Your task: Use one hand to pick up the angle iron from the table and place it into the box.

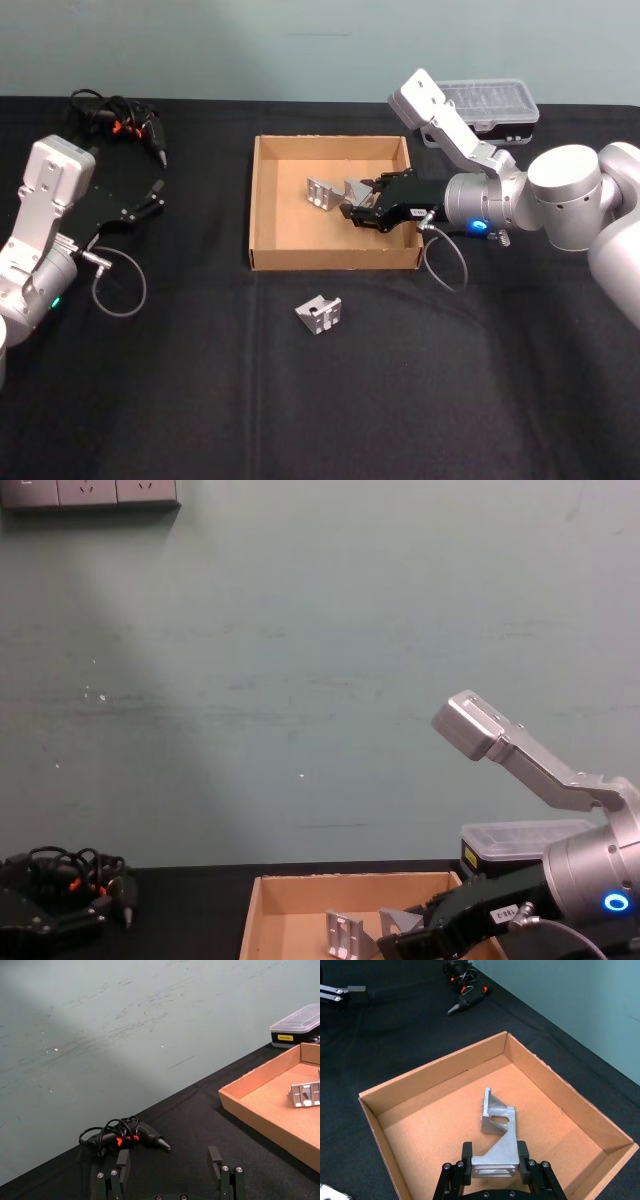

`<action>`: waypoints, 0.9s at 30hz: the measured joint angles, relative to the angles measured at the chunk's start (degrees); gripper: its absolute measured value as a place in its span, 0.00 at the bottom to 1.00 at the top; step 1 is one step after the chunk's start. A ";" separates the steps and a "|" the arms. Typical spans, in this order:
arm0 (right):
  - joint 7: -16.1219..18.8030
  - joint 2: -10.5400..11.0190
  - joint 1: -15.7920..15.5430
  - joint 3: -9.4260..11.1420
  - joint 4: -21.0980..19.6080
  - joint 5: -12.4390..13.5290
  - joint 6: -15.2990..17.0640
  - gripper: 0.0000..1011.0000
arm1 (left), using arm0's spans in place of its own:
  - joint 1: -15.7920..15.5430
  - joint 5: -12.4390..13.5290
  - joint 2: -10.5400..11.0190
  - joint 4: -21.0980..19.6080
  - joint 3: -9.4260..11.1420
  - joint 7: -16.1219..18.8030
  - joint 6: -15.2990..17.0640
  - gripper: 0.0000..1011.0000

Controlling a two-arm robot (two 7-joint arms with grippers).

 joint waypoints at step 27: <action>0.00 0.01 0.00 0.00 0.00 0.08 -0.03 0.99 | 0.00 0.00 0.00 0.00 0.00 0.00 0.00 1.00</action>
